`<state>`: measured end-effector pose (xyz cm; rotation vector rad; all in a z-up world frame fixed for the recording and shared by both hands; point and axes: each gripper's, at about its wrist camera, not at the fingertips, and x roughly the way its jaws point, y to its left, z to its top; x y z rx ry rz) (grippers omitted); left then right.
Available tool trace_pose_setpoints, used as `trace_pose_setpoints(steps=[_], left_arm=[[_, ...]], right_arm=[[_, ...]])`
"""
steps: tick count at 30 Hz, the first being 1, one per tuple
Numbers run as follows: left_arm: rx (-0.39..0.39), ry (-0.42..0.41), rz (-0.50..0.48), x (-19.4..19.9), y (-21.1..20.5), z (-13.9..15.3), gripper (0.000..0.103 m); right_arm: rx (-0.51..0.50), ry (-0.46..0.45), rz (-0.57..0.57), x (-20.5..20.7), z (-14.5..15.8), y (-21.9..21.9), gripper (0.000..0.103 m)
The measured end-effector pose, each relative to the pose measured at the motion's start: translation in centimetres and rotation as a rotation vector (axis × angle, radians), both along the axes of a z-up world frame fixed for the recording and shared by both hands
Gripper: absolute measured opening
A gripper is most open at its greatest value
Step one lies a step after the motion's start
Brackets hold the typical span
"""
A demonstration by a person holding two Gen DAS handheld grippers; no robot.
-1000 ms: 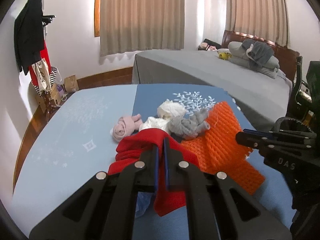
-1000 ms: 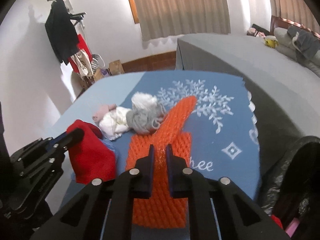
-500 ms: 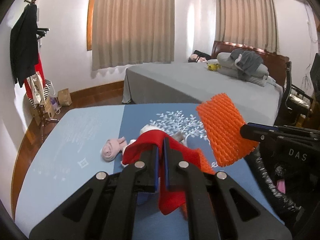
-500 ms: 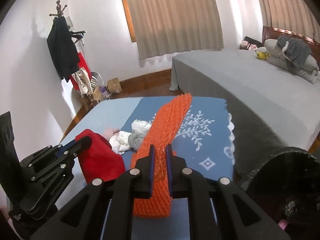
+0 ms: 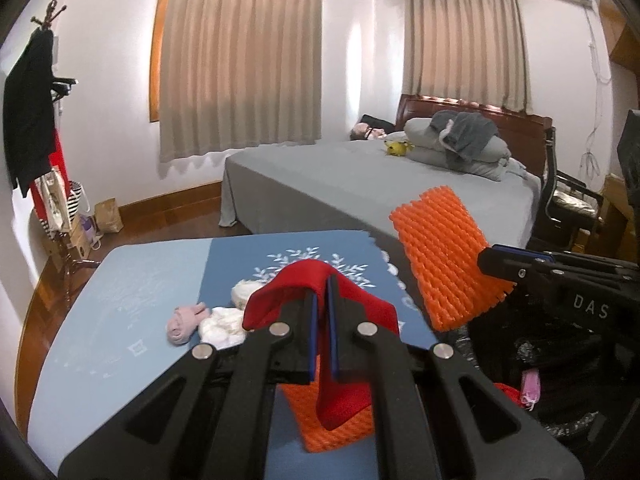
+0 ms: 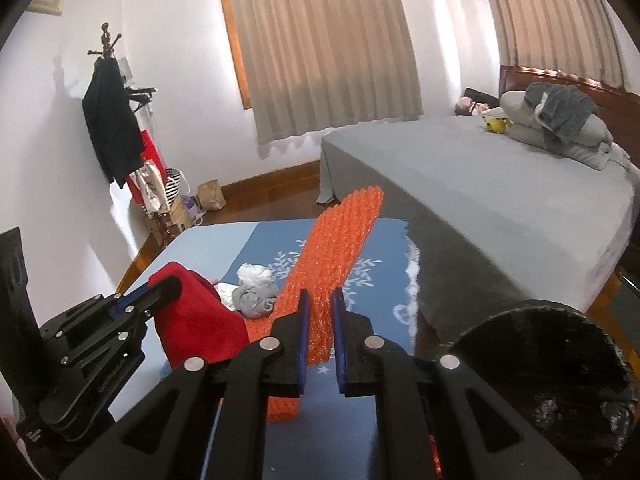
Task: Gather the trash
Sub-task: 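Lift and carry the orange pad and red cloth over the trash bin with both tools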
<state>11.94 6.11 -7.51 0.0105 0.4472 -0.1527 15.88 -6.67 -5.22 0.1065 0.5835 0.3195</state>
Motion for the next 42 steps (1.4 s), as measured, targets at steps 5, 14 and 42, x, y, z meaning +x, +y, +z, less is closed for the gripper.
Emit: trace_pose_setpoints(steps=[5,14,42], left_arm=[[-0.002,-0.002,-0.036,-0.2,-2.0,0.2,0.004],[-0.005,0.001,-0.097,-0.2,-5.1,0.5,0.004],[0.000,0.009,-0.329,-0.8,-17.6,0.2,0.004]], right_arm=[[-0.002,-0.003,-0.033,-0.6,0.1,-1.6,0.011],[0.001,-0.010,-0.097,-2.0,0.3,-4.7,0.011],[-0.029,0.041,-0.360,-7.8,-1.7,-17.7,0.011]])
